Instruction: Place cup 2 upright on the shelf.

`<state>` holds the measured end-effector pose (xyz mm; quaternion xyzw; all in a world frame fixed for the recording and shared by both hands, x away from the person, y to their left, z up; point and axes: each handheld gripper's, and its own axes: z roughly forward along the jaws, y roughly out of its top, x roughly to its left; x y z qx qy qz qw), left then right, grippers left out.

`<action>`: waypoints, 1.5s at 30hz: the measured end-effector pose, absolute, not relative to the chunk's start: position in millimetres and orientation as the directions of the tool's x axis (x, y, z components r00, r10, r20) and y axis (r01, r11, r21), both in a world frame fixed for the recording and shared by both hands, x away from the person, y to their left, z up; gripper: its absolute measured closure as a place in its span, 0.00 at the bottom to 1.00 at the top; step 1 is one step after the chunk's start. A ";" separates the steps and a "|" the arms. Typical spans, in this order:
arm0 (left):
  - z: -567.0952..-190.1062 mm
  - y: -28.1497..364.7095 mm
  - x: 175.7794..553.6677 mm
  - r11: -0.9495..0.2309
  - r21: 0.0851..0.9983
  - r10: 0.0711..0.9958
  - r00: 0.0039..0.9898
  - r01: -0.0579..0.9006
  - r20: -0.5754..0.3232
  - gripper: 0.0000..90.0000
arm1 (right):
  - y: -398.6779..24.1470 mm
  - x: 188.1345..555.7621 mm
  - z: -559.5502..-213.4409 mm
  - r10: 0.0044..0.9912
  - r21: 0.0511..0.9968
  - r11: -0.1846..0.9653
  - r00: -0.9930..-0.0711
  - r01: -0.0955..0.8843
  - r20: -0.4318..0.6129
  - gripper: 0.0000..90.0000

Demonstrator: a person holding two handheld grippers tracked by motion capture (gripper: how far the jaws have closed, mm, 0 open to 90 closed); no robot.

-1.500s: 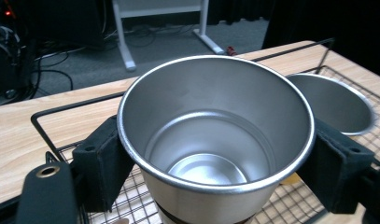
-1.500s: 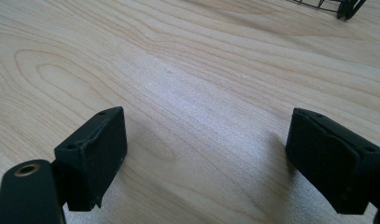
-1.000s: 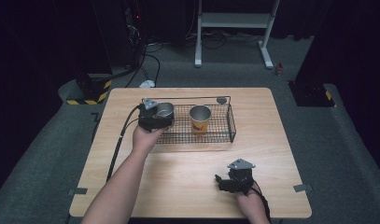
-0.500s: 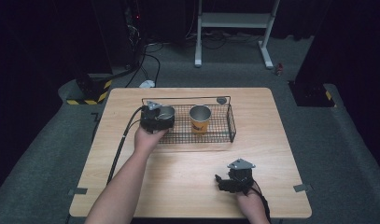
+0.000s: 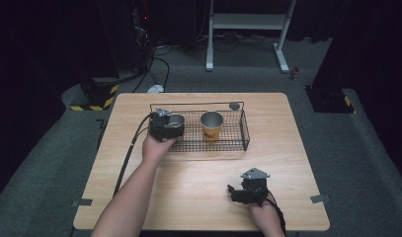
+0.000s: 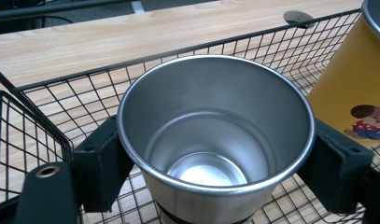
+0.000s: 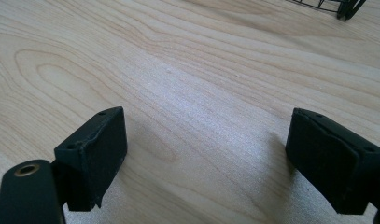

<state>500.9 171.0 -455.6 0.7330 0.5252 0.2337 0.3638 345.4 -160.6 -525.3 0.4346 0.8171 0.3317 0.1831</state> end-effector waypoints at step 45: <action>-461.6 163.6 500.2 -0.297 0.675 0.927 0.374 0.676 0.033 0.20 | -160.5 345.3 -525.3 0.832 0.700 0.401 -0.554 0.591 -0.010 0.14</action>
